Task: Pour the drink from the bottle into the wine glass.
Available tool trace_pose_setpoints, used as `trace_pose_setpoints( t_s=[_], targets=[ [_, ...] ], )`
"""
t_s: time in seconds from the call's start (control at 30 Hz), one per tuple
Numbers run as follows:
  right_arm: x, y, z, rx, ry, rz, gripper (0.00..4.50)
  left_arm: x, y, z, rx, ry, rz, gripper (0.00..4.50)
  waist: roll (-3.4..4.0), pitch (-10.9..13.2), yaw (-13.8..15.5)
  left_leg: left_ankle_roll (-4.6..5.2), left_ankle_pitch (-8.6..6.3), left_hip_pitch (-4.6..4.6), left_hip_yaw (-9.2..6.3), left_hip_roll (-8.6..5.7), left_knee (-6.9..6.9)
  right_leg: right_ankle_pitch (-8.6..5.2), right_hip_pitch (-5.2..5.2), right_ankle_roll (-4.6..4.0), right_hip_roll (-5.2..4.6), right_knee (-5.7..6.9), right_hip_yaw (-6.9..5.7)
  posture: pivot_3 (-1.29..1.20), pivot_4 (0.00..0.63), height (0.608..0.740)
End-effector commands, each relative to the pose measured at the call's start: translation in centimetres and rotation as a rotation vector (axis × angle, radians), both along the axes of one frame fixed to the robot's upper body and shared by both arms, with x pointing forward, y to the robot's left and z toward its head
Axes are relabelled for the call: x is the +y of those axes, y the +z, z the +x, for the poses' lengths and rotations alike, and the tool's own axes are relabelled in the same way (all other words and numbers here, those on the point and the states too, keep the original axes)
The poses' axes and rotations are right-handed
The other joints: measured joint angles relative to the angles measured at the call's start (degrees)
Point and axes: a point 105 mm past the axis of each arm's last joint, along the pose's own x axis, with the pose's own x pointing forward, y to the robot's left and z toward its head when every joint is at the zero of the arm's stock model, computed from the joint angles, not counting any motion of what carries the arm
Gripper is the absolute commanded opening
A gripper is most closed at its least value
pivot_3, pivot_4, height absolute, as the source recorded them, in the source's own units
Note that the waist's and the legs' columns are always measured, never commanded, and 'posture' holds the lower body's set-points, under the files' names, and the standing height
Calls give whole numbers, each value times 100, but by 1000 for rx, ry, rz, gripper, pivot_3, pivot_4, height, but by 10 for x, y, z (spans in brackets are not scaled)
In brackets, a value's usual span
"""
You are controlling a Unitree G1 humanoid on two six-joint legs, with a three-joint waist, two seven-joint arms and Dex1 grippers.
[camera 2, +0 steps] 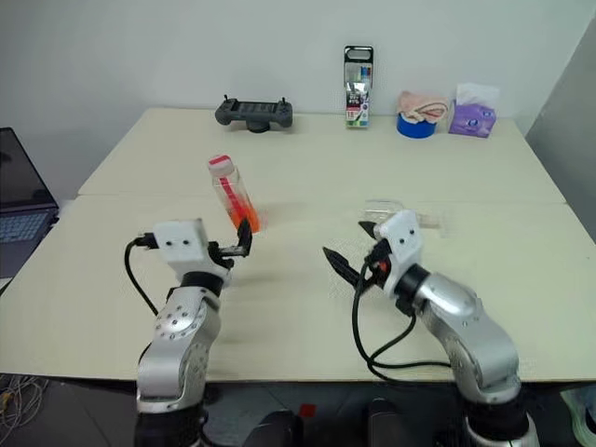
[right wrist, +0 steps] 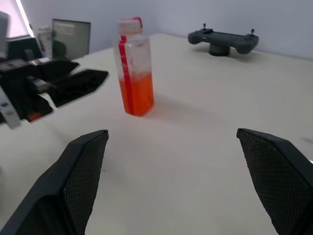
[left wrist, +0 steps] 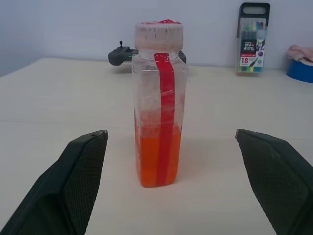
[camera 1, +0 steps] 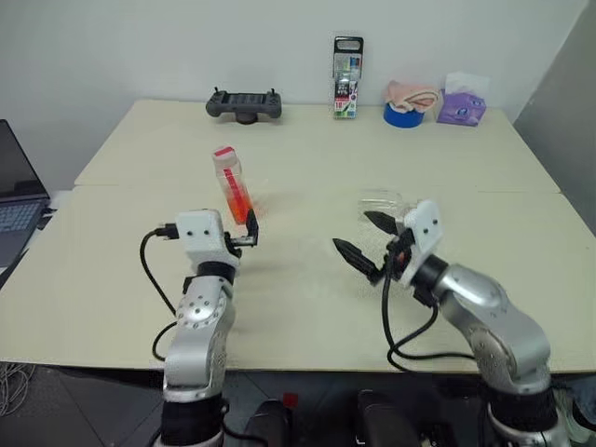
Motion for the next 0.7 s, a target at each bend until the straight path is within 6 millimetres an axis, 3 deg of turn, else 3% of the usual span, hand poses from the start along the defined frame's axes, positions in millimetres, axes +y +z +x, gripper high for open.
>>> trace_pose_setpoints(
  t_s=[0.03, 0.3, 0.7],
  targets=[
    [8, 19, 11, -52, 48, 34, 4500, -1, 11, 11, -47, 25, -9, 4483, 0, 0, 0, 0, -1, -1, -1, 0, 0, 0, -1, 0, 0, 0, 0, 0, 150, 740],
    [27, 39, 21, -67, 155, 128, 4500, -1, 28, 39, -122, 36, 35, 4483, 0, 0, 4, -8, -6, -11, 0, -2, -3, 11, -14, -18, -8, 4, 0, 0, 150, 740],
    [43, 28, 28, -70, 215, 100, 4500, 4, 43, 80, -189, 61, 100, 4483, 0, 0, 0, -9, -5, -9, 1, -4, 0, 12, -15, -18, -9, 7, 1, 0, 150, 740]
  ],
)
